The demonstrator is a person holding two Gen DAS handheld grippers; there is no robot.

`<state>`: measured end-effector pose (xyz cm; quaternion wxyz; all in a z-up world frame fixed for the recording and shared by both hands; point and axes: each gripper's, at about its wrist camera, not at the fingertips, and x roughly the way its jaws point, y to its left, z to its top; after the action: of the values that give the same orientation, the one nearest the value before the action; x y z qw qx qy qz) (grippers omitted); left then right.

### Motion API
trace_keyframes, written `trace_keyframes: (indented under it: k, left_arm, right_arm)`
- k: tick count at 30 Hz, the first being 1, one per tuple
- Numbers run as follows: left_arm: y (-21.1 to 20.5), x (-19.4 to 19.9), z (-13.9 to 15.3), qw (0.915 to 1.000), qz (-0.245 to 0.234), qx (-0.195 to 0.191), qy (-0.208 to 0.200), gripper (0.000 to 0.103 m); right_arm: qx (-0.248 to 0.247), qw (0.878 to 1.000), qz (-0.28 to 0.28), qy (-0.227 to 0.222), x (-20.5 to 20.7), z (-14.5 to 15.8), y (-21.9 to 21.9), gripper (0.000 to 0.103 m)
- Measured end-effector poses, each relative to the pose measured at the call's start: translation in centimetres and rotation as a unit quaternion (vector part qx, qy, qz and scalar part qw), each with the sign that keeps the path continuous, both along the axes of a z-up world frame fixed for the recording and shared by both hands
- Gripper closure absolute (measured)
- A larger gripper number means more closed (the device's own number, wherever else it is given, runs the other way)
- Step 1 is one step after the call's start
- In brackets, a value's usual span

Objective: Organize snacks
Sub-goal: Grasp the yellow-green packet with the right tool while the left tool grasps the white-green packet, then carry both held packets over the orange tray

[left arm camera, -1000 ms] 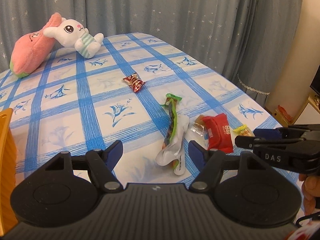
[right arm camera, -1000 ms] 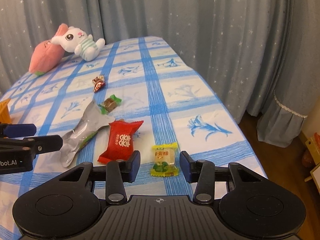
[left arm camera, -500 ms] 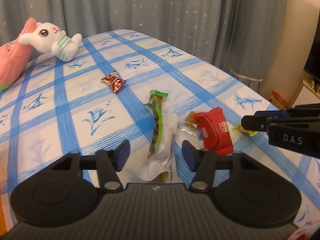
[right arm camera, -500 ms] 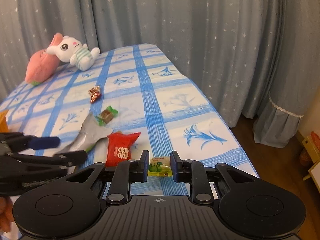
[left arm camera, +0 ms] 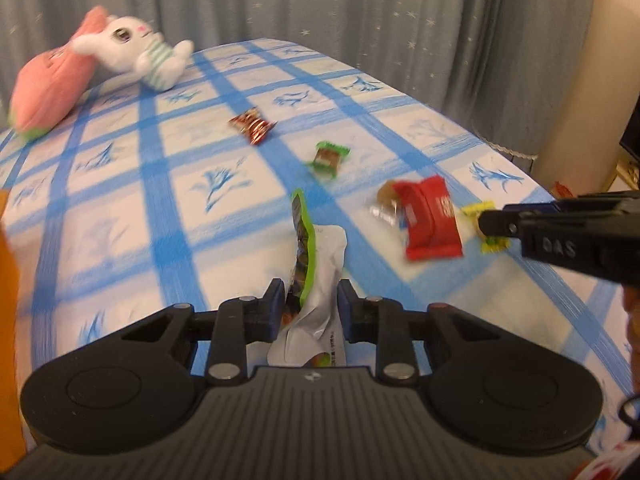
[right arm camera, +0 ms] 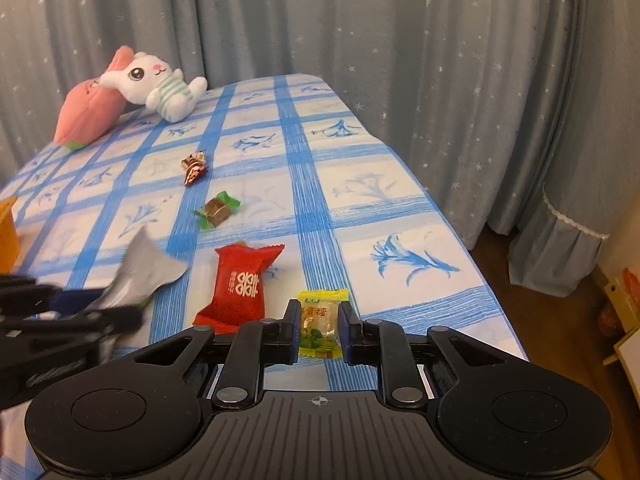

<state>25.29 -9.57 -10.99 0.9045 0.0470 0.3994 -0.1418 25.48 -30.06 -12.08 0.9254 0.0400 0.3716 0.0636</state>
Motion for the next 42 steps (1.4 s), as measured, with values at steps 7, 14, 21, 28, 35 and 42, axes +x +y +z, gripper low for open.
trace_keyframes:
  k: [7,14,21,28,35,42]
  left_arm:
    - [2.1,-2.5,-0.2,0.9989,0.031,-0.036,-0.003,0.078]
    - [2.6,-2.7,0.3,0.9979,0.033,-0.051,-0.024,0.078]
    - [2.4,-1.8,-0.1,0.9984,0.023,-0.049,-0.017,0.077]
    - [1.7,-1.1,-0.5,0.9996,0.007,-0.025,-0.011,0.077]
    - [2.0,-2.3,-0.3,0.9995,0.020,-0.022,-0.007,0.080]
    - [3.0,-4.3,0.7,0.9976,0.056,-0.040,-0.007,0.080]
  right_arm:
    - [-0.014,1.000,0.004,-0.010,-0.6,-0.2,0.3,0.083]
    - [-0.032,0.999,-0.004,-0.008,0.1,-0.9,1.1,0.070]
    - [-0.024,1.000,-0.006,-0.010,0.2,-1.2,1.2,0.074]
    - [-0.026,1.000,0.006,-0.008,-0.1,-0.9,1.8,0.076]
    - [-0.025,1.000,0.006,-0.016,-0.4,-0.2,2.0,0.076]
    - [-0.019,0.999,0.003,-0.032,-1.6,1.1,1.9,0.076]
